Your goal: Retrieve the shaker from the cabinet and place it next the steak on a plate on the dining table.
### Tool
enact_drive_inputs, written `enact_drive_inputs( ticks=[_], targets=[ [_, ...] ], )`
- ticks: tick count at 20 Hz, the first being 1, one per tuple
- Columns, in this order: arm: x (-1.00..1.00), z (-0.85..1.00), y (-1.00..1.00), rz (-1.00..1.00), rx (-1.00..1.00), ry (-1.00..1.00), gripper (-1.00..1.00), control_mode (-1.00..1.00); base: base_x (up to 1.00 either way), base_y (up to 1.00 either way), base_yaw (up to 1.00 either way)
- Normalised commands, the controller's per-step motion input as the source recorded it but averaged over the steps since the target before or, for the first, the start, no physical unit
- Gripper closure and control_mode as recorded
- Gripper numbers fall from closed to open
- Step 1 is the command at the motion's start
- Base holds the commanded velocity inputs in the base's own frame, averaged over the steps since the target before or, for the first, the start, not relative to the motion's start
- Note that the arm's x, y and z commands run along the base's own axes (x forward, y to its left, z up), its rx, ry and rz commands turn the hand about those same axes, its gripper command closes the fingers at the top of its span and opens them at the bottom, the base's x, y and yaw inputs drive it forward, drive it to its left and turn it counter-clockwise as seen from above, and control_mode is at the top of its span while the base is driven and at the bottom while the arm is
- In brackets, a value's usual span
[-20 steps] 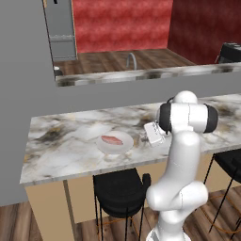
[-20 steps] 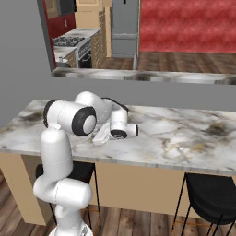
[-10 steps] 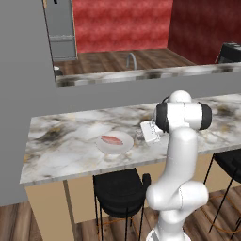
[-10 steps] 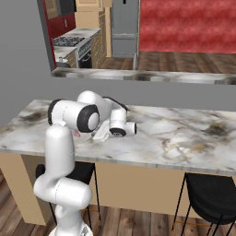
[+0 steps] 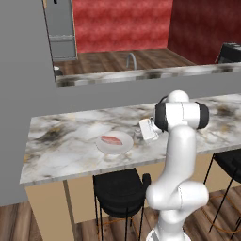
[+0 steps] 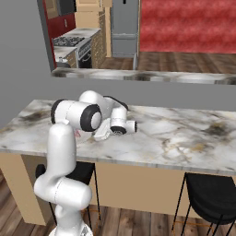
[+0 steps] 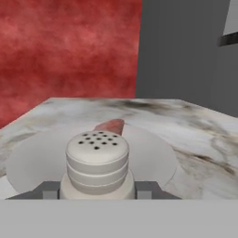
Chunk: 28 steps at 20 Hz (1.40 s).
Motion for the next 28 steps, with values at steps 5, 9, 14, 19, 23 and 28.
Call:
enact_drive_inputs(
  ticks=[5, 9, 14, 19, 23, 28],
  targets=[
    [0.16, -0.20, 0.00, 0.00, 0.00, -0.04, 1.00, -1.00, 0.00, 0.00, 0.00],
    [0.08, -0.31, 0.00, 0.00, 0.00, -0.01, -1.00, -1.00, 0.00, 0.00, 0.00],
    [0.00, -0.14, -0.07, 0.00, 0.00, -0.03, -1.00, -1.00, 0.00, 0.00, 0.00],
    [0.00, 0.00, -0.23, 0.00, 0.00, 0.00, -1.00, -1.00, 0.00, 0.00, 0.00],
    [-0.01, 0.00, -0.34, 0.00, 0.00, 0.00, -1.00, -1.00, 0.00, 0.00, 0.00],
    [-0.09, 0.00, -0.35, 0.00, 0.00, 0.00, -1.00, -1.00, 0.00, 0.00, 0.00]
  ],
)
